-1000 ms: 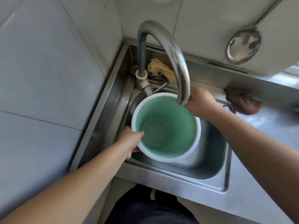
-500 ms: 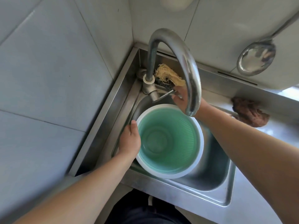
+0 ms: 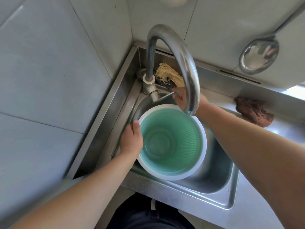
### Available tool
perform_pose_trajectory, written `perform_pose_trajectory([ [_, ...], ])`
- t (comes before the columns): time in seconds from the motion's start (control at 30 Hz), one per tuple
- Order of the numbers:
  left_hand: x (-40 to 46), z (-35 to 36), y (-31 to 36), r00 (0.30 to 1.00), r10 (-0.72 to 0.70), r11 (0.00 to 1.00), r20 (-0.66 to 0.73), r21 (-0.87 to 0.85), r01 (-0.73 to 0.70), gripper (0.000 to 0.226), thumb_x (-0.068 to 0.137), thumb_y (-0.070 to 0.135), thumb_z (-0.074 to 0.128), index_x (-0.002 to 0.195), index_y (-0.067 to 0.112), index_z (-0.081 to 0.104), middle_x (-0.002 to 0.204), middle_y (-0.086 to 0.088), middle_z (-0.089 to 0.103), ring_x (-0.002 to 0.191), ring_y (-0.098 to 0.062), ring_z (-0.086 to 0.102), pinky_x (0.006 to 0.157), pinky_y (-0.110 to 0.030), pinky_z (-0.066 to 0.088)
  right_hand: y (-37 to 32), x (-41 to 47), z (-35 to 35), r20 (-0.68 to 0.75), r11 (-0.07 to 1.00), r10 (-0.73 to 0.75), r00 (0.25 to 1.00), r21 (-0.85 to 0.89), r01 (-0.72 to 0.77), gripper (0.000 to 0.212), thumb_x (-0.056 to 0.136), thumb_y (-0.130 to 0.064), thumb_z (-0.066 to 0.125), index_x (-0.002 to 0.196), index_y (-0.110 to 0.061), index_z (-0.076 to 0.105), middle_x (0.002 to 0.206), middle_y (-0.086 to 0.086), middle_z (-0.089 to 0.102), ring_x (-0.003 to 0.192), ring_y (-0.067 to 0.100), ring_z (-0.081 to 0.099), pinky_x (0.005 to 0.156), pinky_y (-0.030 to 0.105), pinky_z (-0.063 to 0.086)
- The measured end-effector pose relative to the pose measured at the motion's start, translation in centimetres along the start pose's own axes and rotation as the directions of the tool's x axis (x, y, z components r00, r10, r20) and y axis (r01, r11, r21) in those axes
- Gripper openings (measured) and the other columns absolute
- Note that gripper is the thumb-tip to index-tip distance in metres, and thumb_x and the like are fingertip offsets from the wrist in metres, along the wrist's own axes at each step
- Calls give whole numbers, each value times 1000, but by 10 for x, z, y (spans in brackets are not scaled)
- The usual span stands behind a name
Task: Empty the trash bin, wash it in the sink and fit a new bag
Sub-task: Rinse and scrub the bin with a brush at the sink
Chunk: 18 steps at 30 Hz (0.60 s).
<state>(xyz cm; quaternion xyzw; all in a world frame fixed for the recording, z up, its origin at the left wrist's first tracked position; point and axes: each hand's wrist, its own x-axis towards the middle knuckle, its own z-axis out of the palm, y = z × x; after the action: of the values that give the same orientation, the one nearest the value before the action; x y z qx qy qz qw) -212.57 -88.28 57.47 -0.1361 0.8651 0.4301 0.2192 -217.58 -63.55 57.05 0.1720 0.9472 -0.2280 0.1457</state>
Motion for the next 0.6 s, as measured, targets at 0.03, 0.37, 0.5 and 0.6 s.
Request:
perform_pose_trajectory([
  [0.03,0,0,0,1000,-4,1000,3,-3,4,49,104,49,28,110,11,59,105,-12,63,100,-36,59,88,-42,49,1,1,1,-5,1000,14,1000,-8,-14,28,94,-16,59,120,-10,68,117,11,71,105,30,65,95,46,54],
  [0.37,2,-1,3,1000,12,999,27,40,-13,46,103,49,28,94,15,57,85,-4,60,86,-32,58,74,-35,42,4,9,16,27,991,114,993,74,-115,23,94,-10,63,115,-9,71,106,12,74,94,28,69,90,41,57],
  [0.5,1,-1,3,1000,7,999,25,39,-8,45,103,49,28,91,16,56,81,0,58,82,-29,56,73,-35,40,4,12,17,42,991,107,993,71,-110,23,93,-11,64,114,-8,72,106,13,74,95,29,70,90,41,58],
  [0.6,2,-1,2,999,8,999,33,40,-9,46,103,50,28,91,15,57,81,0,59,82,-29,57,73,-35,42,5,13,18,46,992,106,993,70,-109,23,93,-13,64,114,-9,72,106,12,74,95,28,70,90,40,58],
])
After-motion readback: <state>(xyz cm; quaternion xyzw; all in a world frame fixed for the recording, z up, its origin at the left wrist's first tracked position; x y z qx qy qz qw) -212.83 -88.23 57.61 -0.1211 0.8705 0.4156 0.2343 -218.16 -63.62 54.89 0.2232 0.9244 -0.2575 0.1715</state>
